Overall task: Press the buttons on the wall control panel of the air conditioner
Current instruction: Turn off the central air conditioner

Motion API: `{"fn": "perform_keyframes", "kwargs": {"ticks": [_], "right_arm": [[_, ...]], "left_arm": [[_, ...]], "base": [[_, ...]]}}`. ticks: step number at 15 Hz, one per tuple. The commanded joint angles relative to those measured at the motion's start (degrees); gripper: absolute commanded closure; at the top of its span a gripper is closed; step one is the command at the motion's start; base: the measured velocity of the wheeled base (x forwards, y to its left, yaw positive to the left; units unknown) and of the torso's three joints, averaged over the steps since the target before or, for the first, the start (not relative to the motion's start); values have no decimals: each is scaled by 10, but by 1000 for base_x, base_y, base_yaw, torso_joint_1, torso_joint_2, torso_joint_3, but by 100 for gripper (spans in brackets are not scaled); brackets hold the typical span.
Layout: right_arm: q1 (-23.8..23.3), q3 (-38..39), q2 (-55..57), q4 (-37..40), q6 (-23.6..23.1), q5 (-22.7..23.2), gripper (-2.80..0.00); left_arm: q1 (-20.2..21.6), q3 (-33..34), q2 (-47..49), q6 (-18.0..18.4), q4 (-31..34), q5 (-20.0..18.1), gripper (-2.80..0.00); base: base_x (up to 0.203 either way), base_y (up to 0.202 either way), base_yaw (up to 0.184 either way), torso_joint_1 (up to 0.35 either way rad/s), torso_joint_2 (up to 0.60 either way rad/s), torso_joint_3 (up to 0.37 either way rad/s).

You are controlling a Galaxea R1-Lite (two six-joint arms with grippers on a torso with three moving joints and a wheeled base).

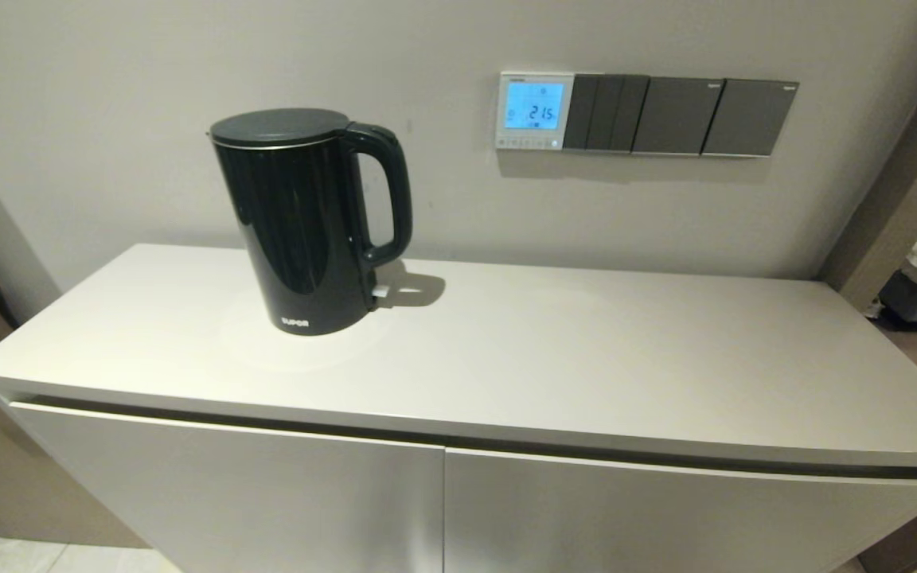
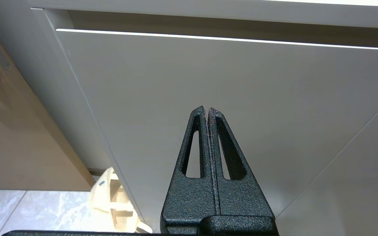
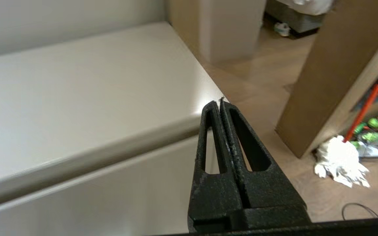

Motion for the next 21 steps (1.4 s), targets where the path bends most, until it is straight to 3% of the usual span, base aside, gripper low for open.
{"fn": "perform_keyframes", "kwargs": {"ticks": [1, 5, 8, 11, 13, 14, 15, 18, 21], "right_arm": [[-15, 41, -53, 2, 0, -1, 0], [-44, 89, -91, -5, 17, 14, 0], [-45, 106, -91, -11, 58, 110, 0], [-47, 176, -91, -42, 56, 156, 0], [-98, 209, -81, -51, 47, 166, 0], [-136, 218, -84, -53, 42, 191, 0], [-158, 231, -86, -56, 39, 248, 0], [-165, 261, -88, -121, 37, 296, 0], [-165, 264, -89, -124, 27, 349, 0]], "left_arm": [[0, 0, 0, 0, 0, 0, 0], [0, 0, 0, 0, 0, 0, 0], [0, 0, 0, 0, 0, 0, 0], [0, 0, 0, 0, 0, 0, 0], [0, 0, 0, 0, 0, -1, 0], [0, 0, 0, 0, 0, 0, 0], [0, 0, 0, 0, 0, 0, 0], [0, 0, 0, 0, 0, 0, 0], [0, 0, 0, 0, 0, 0, 0]], "base": [[0, 0, 0, 0, 0, 0], [0, 0, 0, 0, 0, 0], [0, 0, 0, 0, 0, 0], [0, 0, 0, 0, 0, 0], [0, 0, 0, 0, 0, 0], [0, 0, 0, 0, 0, 0], [0, 0, 0, 0, 0, 0], [0, 0, 0, 0, 0, 0], [0, 0, 0, 0, 0, 0]]}}
